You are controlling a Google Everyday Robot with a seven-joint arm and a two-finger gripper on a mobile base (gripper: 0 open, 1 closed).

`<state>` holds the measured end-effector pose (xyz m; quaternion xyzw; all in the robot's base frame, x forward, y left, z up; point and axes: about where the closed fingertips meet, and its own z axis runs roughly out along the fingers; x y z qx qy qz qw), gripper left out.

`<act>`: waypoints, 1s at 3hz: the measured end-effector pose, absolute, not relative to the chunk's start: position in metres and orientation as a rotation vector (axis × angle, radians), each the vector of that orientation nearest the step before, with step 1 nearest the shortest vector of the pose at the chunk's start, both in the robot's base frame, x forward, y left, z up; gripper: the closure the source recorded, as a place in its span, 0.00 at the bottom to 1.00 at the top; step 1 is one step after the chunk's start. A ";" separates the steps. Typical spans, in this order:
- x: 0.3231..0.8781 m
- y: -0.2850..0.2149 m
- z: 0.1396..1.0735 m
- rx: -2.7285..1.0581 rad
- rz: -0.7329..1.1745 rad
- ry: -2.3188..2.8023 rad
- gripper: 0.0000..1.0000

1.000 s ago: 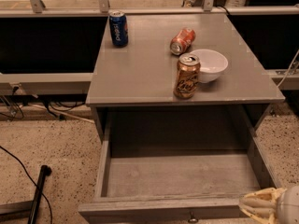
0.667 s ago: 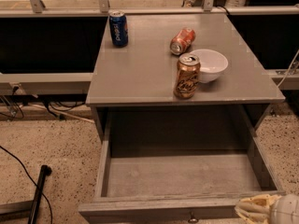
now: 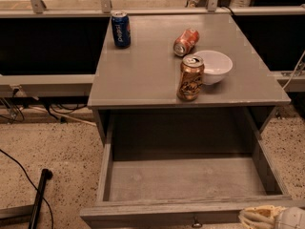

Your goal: Close top drawer

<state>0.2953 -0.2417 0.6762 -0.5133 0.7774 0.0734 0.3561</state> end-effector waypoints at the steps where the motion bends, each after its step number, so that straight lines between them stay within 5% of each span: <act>1: 0.290 -0.245 0.668 -1.323 0.228 1.994 1.00; 3: 0.285 -0.230 0.650 -1.333 0.293 1.933 1.00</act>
Offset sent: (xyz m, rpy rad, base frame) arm -0.0170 0.0058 -0.0300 0.1257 -0.0006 0.0675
